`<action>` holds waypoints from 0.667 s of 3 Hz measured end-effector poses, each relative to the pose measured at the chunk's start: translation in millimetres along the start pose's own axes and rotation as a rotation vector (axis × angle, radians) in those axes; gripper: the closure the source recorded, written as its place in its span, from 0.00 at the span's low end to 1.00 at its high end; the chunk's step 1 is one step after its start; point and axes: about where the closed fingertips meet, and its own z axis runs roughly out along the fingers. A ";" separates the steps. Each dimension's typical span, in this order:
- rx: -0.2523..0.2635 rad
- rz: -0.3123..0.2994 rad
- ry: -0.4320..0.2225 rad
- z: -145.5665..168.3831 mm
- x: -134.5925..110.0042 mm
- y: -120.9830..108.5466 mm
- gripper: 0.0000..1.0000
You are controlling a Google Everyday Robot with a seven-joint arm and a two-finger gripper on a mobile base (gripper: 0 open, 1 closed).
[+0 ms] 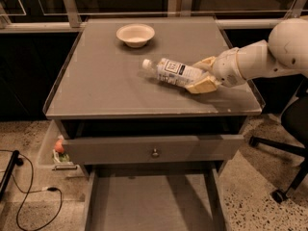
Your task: Pick blue plastic bottle from middle drawer and place on counter
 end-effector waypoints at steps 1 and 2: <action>0.000 0.000 0.000 -0.1 -0.2 0.0 0.58; 0.000 0.000 0.000 0.0 -0.2 0.0 0.35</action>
Offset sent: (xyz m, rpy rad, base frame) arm 0.0000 0.0000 0.0002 0.0000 0.0000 0.0001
